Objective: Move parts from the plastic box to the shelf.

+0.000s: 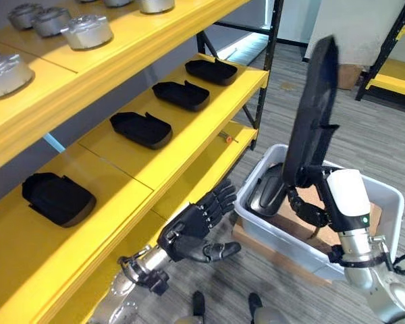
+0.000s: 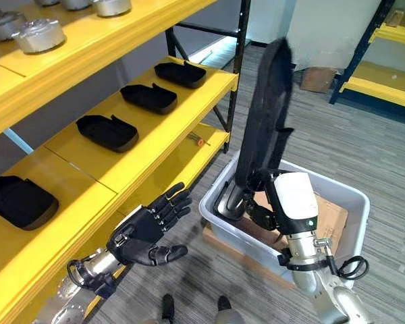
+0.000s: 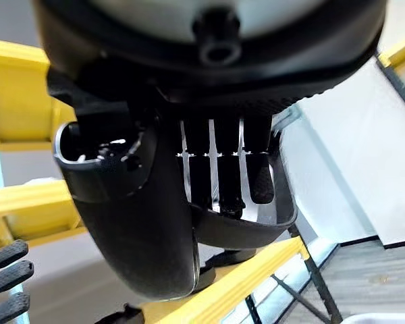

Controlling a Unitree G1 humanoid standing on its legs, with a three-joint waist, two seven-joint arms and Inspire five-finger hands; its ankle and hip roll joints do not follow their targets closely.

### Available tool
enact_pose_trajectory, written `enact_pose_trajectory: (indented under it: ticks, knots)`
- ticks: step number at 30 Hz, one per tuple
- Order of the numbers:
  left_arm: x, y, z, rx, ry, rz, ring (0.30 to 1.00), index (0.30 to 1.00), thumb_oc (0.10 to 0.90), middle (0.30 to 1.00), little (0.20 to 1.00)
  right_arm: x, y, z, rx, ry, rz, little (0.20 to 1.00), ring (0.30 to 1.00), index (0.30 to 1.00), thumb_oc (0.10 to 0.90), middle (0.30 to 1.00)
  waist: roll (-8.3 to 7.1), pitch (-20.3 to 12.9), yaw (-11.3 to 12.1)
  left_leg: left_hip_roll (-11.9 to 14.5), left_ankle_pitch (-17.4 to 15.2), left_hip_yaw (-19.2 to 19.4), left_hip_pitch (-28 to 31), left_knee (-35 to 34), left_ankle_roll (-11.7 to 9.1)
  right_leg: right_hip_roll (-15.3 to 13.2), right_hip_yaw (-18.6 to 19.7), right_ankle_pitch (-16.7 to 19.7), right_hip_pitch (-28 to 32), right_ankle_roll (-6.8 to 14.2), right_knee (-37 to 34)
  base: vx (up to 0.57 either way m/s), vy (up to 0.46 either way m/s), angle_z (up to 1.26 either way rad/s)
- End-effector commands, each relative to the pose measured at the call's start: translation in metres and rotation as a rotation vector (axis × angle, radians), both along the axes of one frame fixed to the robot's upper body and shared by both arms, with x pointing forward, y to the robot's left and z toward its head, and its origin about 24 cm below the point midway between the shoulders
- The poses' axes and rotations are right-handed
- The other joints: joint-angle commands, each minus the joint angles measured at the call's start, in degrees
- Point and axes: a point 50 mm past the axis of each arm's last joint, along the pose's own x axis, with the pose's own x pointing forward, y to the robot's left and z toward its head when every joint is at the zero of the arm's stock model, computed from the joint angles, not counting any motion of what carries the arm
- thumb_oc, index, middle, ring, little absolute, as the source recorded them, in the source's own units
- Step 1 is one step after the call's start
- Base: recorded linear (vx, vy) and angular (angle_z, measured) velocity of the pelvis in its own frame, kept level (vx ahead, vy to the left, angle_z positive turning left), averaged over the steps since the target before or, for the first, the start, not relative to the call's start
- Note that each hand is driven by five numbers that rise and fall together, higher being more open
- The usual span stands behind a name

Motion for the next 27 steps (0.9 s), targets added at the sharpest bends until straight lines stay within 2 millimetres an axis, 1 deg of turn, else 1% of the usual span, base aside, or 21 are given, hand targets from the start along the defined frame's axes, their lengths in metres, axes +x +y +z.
enact_pose_trajectory:
  ticks: [1,2,5,6,7,8,9,10,12,14,15,17,18,22,25,27]
  knots:
    - [0.012,-0.001,0.046,-0.05,-0.257,-0.037,1.0,1.0,0.9,1.0,1.0,0.013,0.009,0.064,0.034,-0.363,0.062,0.3,0.3,0.3,0.4,0.3,-2.94,-0.8,-0.1,-3.0,-8.7,12.6,5.0,1.6,-0.3,4.6,-2.6,-3.0,2.9,-2.6,0.6,-0.15,0.064,1.49]
    - [0.012,-0.002,0.046,-0.047,-0.261,-0.034,1.0,1.0,0.9,1.0,1.0,0.013,0.009,0.063,0.034,-0.365,0.066,0.3,0.3,0.3,0.4,0.3,-3.03,-0.9,-0.3,-2.5,-8.9,13.1,4.9,2.3,-0.5,4.2,-3.0,-3.0,2.9,-2.6,0.5,-0.15,0.127,0.89]
    - [0.014,-0.004,0.05,-0.045,-0.279,-0.017,1.0,1.0,0.9,1.0,1.0,0.016,0.01,0.066,0.087,-0.345,0.095,0.3,0.3,0.3,0.4,0.3,-3.64,-1.0,-0.9,1.1,-9.8,14.8,5.4,5.3,-1.2,2.1,-4.2,-2.8,2.4,-3.0,1.1,-0.11,0.182,0.42]
    - [0.015,-0.006,0.052,-0.061,-0.279,-0.028,1.0,1.0,0.9,1.0,1.0,0.018,0.009,0.069,0.141,-0.334,0.103,0.3,0.3,0.3,0.4,0.3,-4.03,-1.0,-1.5,4.2,-9.3,15.3,5.8,7.0,-2.1,0.8,-4.3,-2.3,1.9,-3.2,1.5,-0.1,0.234,0.44]
    - [0.016,-0.006,0.053,-0.065,-0.287,-0.023,1.0,1.0,0.9,1.0,1.0,0.018,0.009,0.07,0.153,-0.331,0.11,0.3,0.3,0.3,0.4,0.3,-4.03,-1.0,-1.6,5.4,-8.8,15.1,5.8,7.7,-2.5,0.5,-4.3,-2.3,1.7,-3.4,1.7,-0.07,0.32,0.4]
    - [0.017,-0.008,0.055,-0.071,-0.304,-0.004,1.0,1.0,0.9,1.0,1.0,0.021,0.01,0.071,0.162,-0.32,0.129,0.3,0.3,0.3,0.4,0.3,-3.88,-1.0,-2.0,7.8,-7.5,14.8,6.4,8.4,-3.4,-0.3,-4.0,-2.3,1.4,-3.4,1.9,-0.03,0.306,0.29]
    - [0.018,-0.009,0.057,-0.074,-0.313,0.012,1.0,1.0,0.9,1.0,1.0,0.021,0.011,0.071,0.152,-0.31,0.146,0.3,0.3,0.3,0.4,0.3,-3.53,-1.0,-2.3,8.9,-6.6,15.0,6.9,8.2,-4.0,-0.6,-4.0,-2.3,1.3,-3.3,1.9,-0.03,0.343,0.26]
    - [0.019,-0.009,0.058,-0.075,-0.316,0.02,1.0,1.0,0.9,1.0,1.0,0.021,0.012,0.071,0.146,-0.303,0.158,0.3,0.3,0.3,0.4,0.3,-3.36,-1.1,-2.4,9.2,-6.2,15.1,7.2,8.0,-4.2,-0.9,-4.0,-2.2,1.3,-3.2,1.8,0.0,0.339,0.21]
    - [0.022,-0.006,0.06,-0.073,-0.316,0.055,1.0,1.0,0.9,1.0,1.0,0.019,0.016,0.069,0.121,-0.289,0.192,0.3,0.3,0.3,0.4,0.3,-2.55,-1.3,-2.8,8.5,-6.7,15.7,8.4,6.0,-4.4,-1.9,-3.8,-1.4,1.3,-2.1,1.2,0.03,0.365,0.13]
    - [0.022,-0.003,0.06,-0.081,-0.306,0.073,1.0,1.0,0.9,1.0,1.0,0.018,0.017,0.069,0.123,-0.286,0.204,0.3,0.3,0.3,0.4,0.3,-2.28,-1.4,-2.9,7.5,-8.2,16.5,9.2,4.7,-4.1,-2.9,-3.9,-0.8,1.5,-1.2,0.6,0.04,0.347,0.22]
    - [0.021,-0.002,0.059,-0.099,-0.287,0.068,1.0,1.0,0.9,1.0,1.0,0.017,0.018,0.069,0.139,-0.291,0.216,0.3,0.3,0.3,0.4,0.3,-2.13,-1.6,-2.6,6.5,-8.9,16.5,9.7,3.8,-4.0,-3.6,-4.3,-0.1,1.7,-0.3,-0.1,0.03,0.355,0.32]
    - [0.02,0.0,0.057,-0.105,-0.278,0.072,1.0,1.0,0.9,1.0,1.0,0.018,0.022,0.07,0.177,-0.284,0.252,0.3,0.3,0.3,0.4,0.3,-1.96,-1.8,-2.0,5.3,-9.3,16.2,10.2,2.7,-3.9,-4.3,-4.9,0.6,2.1,0.5,-1.1,0.03,0.343,0.43]
    - [0.018,0.003,0.054,-0.084,-0.271,0.106,1.0,1.0,0.9,1.0,1.0,0.018,0.026,0.071,0.262,-0.268,0.284,0.3,0.3,0.3,0.4,0.3,-1.73,-2.1,-1.2,4.1,-9.6,16.0,10.6,1.8,-3.6,-5.2,-5.8,1.1,2.4,1.5,-1.8,0.05,0.346,0.59]
    - [0.015,0.009,0.05,-0.064,-0.25,0.134,1.0,1.0,0.9,1.0,1.0,0.016,0.039,0.069,0.262,-0.265,0.308,0.3,0.3,0.3,0.4,0.3,-2.16,-2.3,0.6,1.9,-10.5,15.6,10.9,0.9,-2.2,-7.0,-8.1,2.3,2.7,3.4,-2.7,0.04,0.29,0.55]
    - [0.012,0.014,0.045,-0.022,-0.247,0.147,1.0,1.0,0.9,1.0,1.0,0.016,0.045,0.065,0.254,-0.225,0.313,0.3,0.3,0.3,0.4,0.3,-2.87,-2.3,2.0,0.1,-11.8,15.9,10.7,1.0,-0.6,-8.5,-9.7,3.1,2.8,4.7,-2.9,0.03,0.248,0.23]
    - [0.012,0.014,0.044,-0.01,-0.244,0.145,1.0,1.0,0.9,1.0,1.0,0.016,0.047,0.063,0.254,-0.219,0.31,0.3,0.3,0.3,0.4,0.3,-3.05,-2.2,2.3,-0.3,-11.9,16.1,10.7,1.0,-0.1,-9.0,-10.3,3.3,2.4,5.1,-2.1,0.01,0.147,0.24]
